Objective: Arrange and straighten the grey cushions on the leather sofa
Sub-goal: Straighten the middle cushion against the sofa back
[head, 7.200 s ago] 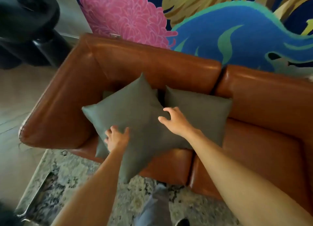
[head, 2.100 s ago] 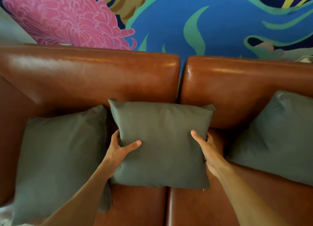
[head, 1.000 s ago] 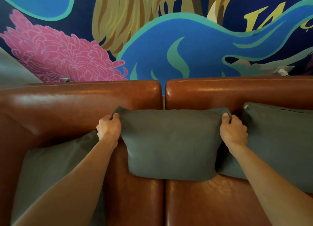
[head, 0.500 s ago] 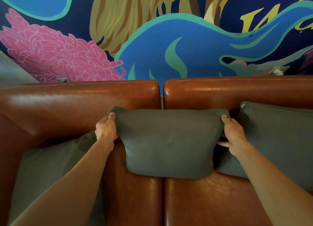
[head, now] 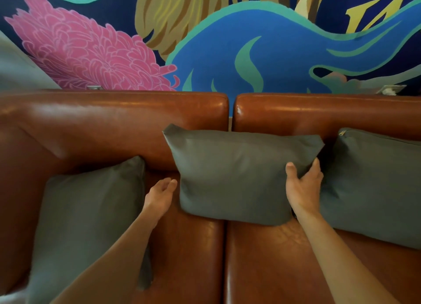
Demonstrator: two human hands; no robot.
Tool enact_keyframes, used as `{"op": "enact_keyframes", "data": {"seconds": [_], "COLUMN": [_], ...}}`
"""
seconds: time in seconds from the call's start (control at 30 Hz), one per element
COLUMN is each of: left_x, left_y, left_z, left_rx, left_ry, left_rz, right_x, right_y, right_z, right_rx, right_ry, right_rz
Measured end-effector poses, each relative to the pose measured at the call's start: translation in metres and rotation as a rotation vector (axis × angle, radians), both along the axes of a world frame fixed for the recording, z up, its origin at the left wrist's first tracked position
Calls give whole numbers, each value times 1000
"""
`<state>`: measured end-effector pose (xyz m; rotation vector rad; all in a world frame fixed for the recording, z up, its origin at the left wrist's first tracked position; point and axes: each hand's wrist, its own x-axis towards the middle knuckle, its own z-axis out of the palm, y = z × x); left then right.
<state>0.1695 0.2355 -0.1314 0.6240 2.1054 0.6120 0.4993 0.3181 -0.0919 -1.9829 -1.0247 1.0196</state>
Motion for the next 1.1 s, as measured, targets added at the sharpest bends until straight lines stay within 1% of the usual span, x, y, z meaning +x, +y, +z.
{"op": "enact_keyframes", "data": {"seconds": [0.07,0.2,0.3,0.47,0.6,0.7,0.9,1.1], "left_x": [-9,-40,-70,-105,-122,-140,-175,-228], "left_y": [-12,-35,-53,-84,-110,-144,-194,-227], "left_z": [3,4,2,0,8,19,42,33], "left_rx": [-31,-80,-93,-108,-115,-144,-174,-164], "left_ry": [34,60,79,96,165,196,245,245], "left_rz": [-59,-113,-112,-40,15,101,182,243], "right_x": [-11,-42,-68,-109,-145,-178,-229,-287], "right_y": [-17,-55,-79,-91,-88,-92,-107,-117], "right_z": [-4,-18,-24,-21,-20,-12,-5,-16], "right_rx": [-42,-255,-366,-495,-502,-494,-457,-435], "right_ry": [15,22,-11,37,70,60,56,26], "right_rz": [-36,1,157,464,659,784,945,1069]}}
